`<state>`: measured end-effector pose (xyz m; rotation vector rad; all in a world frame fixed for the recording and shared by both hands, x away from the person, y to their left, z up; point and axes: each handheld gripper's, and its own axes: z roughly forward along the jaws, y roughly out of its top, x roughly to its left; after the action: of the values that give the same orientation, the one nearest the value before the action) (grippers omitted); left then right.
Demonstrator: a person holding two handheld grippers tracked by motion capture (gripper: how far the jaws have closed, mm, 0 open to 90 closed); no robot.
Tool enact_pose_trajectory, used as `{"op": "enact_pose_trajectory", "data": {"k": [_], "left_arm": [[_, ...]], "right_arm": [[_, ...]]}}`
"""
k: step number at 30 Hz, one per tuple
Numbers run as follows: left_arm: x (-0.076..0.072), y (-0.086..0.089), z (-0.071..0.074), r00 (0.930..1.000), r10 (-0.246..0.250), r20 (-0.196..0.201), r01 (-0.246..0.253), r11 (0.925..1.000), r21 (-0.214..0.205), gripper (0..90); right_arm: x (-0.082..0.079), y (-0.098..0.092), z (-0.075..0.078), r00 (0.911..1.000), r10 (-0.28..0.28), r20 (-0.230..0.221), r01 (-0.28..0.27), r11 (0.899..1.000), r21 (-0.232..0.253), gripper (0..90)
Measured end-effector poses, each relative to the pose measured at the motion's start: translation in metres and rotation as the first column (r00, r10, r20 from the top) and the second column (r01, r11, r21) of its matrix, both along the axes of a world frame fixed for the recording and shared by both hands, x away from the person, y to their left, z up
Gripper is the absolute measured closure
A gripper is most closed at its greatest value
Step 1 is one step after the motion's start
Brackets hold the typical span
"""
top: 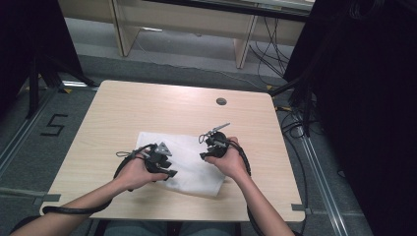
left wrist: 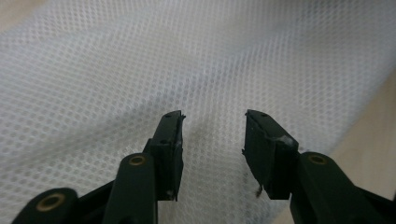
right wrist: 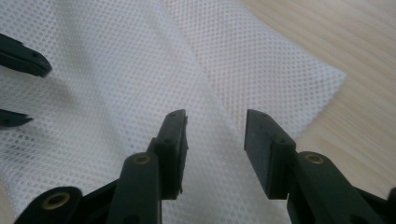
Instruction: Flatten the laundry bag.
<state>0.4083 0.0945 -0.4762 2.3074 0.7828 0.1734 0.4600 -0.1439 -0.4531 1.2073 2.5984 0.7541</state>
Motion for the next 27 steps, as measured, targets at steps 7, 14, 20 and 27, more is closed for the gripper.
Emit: {"op": "enact_pose_trajectory", "data": {"k": [7,14,20,27], "left_arm": [[0.010,0.042,0.018,0.9891,0.118,0.088,-0.114,0.9920,-0.055,51.0],[0.035,0.069,0.011,0.9670,0.251,0.045,-0.247,0.9664,-0.070,54.0],[0.038,0.072,0.007,0.9643,0.262,0.042,-0.259,0.9642,-0.058,54.3],[0.039,0.073,0.004,0.9636,0.265,0.034,-0.263,0.9631,-0.057,54.2]], "right_arm": [[0.009,0.015,-0.005,0.9985,0.044,-0.032,-0.045,0.999,-0.025,56.3],[0.018,0.029,-0.011,0.9968,0.068,-0.044,-0.070,0.996,-0.048,55.4],[0.026,0.036,-0.020,0.9954,0.077,-0.058,-0.082,0.991,-0.104,53.4],[0.030,0.039,-0.030,0.9924,0.094,-0.080,-0.102,0.988,-0.112,58.5]]}}
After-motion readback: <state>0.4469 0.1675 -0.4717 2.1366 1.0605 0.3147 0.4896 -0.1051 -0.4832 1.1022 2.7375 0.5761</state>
